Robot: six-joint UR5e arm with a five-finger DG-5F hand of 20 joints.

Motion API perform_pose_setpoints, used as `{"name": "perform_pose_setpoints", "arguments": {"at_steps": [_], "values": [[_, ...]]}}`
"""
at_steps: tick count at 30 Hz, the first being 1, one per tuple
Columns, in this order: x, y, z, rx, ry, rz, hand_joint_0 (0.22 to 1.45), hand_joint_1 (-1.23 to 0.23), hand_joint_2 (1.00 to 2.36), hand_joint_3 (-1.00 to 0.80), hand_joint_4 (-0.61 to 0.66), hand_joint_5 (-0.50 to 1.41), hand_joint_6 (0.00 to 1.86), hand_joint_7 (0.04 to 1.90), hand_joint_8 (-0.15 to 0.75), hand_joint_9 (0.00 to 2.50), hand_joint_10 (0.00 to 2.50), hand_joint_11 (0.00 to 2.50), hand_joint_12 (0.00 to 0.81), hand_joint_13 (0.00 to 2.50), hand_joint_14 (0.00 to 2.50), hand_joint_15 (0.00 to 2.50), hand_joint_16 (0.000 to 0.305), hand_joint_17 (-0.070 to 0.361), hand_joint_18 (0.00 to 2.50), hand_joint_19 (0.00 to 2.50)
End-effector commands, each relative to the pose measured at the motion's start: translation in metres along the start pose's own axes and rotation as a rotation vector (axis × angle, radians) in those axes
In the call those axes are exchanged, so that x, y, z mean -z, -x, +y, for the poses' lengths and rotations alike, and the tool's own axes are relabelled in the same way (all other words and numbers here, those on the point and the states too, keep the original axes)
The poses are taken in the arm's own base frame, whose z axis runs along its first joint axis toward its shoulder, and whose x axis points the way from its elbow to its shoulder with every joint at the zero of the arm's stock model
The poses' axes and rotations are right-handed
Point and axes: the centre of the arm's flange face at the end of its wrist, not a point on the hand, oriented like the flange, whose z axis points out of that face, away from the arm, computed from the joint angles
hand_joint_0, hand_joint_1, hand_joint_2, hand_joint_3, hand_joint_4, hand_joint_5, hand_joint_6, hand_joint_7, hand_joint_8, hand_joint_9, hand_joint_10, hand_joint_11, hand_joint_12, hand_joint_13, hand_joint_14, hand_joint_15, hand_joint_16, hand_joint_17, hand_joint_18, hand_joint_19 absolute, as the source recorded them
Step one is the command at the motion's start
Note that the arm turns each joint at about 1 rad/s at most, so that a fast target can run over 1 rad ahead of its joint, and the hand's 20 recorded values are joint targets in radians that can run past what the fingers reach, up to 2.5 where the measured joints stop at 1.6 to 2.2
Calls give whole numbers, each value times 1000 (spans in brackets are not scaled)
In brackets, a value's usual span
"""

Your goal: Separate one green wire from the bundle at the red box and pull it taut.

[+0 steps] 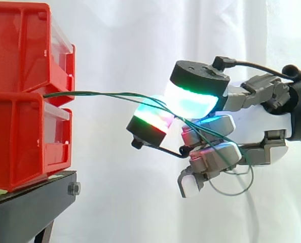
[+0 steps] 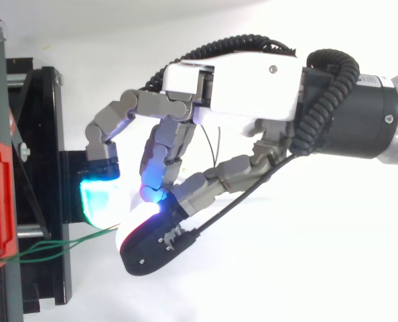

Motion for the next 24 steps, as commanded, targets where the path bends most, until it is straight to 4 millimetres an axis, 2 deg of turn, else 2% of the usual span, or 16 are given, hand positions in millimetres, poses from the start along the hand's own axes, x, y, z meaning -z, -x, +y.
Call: {"name": "perform_pose_setpoints", "arguments": {"at_steps": [1,8,14,20,24], "values": [[0,0,-1,0,-1,-3,660,-738,1000,-500,86,-202,919,937,221,1328,75,1660,319,1393,15,1410,52,117,852,638],[0,1,1,1,1,-5,653,-697,1000,-500,90,-204,920,921,219,1295,427,1586,306,1503,4,1562,53,119,895,669],[0,1,0,1,0,-5,648,-669,1000,-500,98,-205,920,914,216,1275,658,1534,301,1538,53,1581,53,120,915,675],[0,-2,1,2,-1,-11,630,-633,1000,-500,107,-206,919,898,218,1255,759,1492,300,1533,265,1494,54,121,929,698],[0,-1,1,2,-3,-21,621,-614,1000,-500,106,-207,919,899,215,1248,758,1484,296,1531,280,1491,54,122,938,701]]}}
